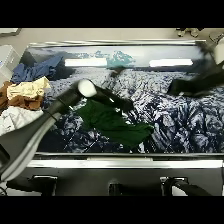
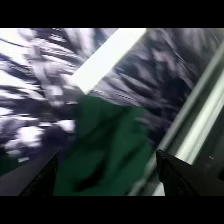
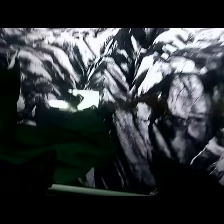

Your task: Fold the clothes and pants, and hang the long-sleeved shirts on hangers.

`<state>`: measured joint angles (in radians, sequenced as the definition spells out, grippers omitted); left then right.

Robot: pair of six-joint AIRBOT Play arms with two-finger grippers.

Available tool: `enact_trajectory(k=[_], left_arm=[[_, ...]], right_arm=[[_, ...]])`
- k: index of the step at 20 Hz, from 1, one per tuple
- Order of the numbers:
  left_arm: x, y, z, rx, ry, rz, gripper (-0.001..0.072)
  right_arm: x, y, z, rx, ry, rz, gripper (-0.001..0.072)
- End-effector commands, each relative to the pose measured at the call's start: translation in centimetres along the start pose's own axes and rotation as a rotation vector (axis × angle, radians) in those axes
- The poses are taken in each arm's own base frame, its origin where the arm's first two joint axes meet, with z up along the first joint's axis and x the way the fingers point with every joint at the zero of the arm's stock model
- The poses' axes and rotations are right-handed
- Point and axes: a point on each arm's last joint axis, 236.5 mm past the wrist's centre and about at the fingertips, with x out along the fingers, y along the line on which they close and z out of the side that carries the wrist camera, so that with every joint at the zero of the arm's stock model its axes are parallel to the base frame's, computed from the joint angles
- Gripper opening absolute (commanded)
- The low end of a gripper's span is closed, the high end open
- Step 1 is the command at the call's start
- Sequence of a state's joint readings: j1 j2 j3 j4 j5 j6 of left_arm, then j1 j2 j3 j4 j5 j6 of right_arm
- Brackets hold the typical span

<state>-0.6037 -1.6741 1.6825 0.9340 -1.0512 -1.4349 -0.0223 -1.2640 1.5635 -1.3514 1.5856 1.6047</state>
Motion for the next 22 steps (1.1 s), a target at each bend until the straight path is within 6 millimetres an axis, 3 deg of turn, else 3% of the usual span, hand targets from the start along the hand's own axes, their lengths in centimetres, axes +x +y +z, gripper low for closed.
enact_trajectory(k=[1,2,4,5,7,9,12,17,20,21,22], left_arm=[[-8.1,13.0,-2.4,-0.258,0.121,0.18,0.0714],[-10.3,16.7,-5.4,-0.358,0.2,0.215,0.0713],[-12.9,20.8,-12.1,-0.569,0.341,0.201,0.0714],[-13.0,21.9,-14.4,-0.641,0.361,0.193,0.0713],[-11.2,23.3,-17.2,-0.732,0.336,0.173,0.0713],[-8.4,23.4,-17.2,-0.78,0.253,0.115,0.0714],[-4.8,22.0,-16.4,-0.794,0.194,0.034,0.0713],[-1.5,20.3,-17.0,-0.744,0.236,0.037,0.0705],[-0.9,19.3,-17.2,-0.724,0.256,0.031,0.0358],[-0.8,19.2,-17.2,-0.721,0.258,0.03,0.0145],[-1.0,19.0,-17.1,-0.717,0.257,0.028,0.0041]], right_arm=[[8.8,1.1,-6.2,0.073,0.251,0.131,0.0689],[11.1,1.1,-8.2,0.101,0.298,0.153,0.0689],[14.3,0.3,-11.6,0.132,0.367,0.149,0.0689],[15.4,0.0,-12.7,0.145,0.38,0.143,0.0689],[17.0,-0.6,-13.5,0.156,0.365,0.134,0.0689],[17.7,-0.9,-12.7,0.155,0.315,0.127,0.0687],[18.1,-1.1,-11.5,0.158,0.264,0.123,0.0688],[19.6,-0.2,-12.5,0.207,0.307,0.169,0.0688],[20.8,0.8,-12.9,0.245,0.339,0.219,0.0666],[21.2,1.1,-13.0,0.266,0.348,0.236,0.0599],[21.5,1.5,-13.0,0.285,0.356,0.254,0.04]])
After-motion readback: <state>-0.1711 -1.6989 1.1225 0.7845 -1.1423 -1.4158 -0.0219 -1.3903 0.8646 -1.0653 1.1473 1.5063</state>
